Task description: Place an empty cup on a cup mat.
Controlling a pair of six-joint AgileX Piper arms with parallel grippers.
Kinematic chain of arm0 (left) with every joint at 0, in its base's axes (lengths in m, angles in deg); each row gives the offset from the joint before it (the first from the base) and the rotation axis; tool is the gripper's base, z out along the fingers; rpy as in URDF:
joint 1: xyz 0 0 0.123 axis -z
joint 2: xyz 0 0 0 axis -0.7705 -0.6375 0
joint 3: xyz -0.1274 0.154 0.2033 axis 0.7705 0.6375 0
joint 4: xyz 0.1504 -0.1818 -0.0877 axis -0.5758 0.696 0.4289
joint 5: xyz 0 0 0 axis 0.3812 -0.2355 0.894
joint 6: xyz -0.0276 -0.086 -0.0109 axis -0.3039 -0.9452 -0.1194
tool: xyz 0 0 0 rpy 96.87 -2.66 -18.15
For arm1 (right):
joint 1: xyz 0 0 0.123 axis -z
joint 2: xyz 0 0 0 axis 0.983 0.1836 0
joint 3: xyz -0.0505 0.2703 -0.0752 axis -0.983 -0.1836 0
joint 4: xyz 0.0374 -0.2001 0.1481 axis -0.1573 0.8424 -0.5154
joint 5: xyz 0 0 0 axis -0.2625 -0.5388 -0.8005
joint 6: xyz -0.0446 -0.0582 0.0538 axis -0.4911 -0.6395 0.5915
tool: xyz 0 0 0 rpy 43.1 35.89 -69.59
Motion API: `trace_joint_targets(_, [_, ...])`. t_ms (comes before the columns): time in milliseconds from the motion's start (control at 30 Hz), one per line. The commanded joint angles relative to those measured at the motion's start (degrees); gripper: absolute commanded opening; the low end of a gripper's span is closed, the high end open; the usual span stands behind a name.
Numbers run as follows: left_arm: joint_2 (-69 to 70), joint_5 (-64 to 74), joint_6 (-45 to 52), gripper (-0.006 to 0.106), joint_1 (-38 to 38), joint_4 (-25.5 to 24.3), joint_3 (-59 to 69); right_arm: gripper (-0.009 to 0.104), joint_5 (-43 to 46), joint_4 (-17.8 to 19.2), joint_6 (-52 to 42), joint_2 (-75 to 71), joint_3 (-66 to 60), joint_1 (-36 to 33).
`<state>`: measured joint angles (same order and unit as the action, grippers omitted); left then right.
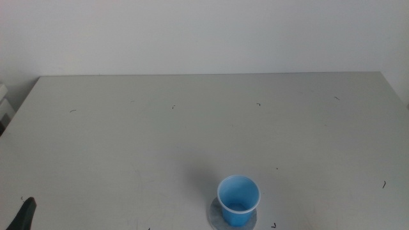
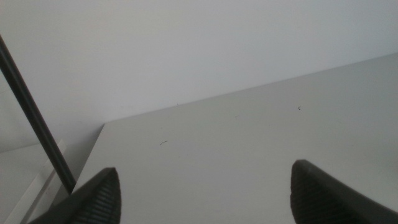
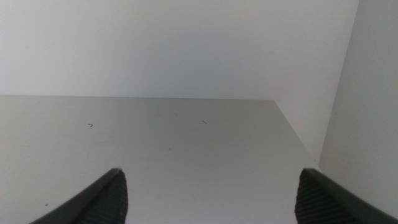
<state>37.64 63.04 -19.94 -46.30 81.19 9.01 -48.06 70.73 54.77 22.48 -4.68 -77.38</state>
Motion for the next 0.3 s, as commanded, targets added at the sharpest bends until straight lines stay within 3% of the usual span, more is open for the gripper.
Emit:
trace_joint_targets(0, [1.5,-2.6,-1.1,0.094,-0.1,0.6,-0.2,0.094,4.3,0.8,-0.3,-1.5,0.5,0.0])
trace_joint_targets(267, [1.7,-2.0,-1.1,0.094,-0.1,1.1,-0.2,0.094,4.3,0.8,-0.3,-1.5,0.5,0.0])
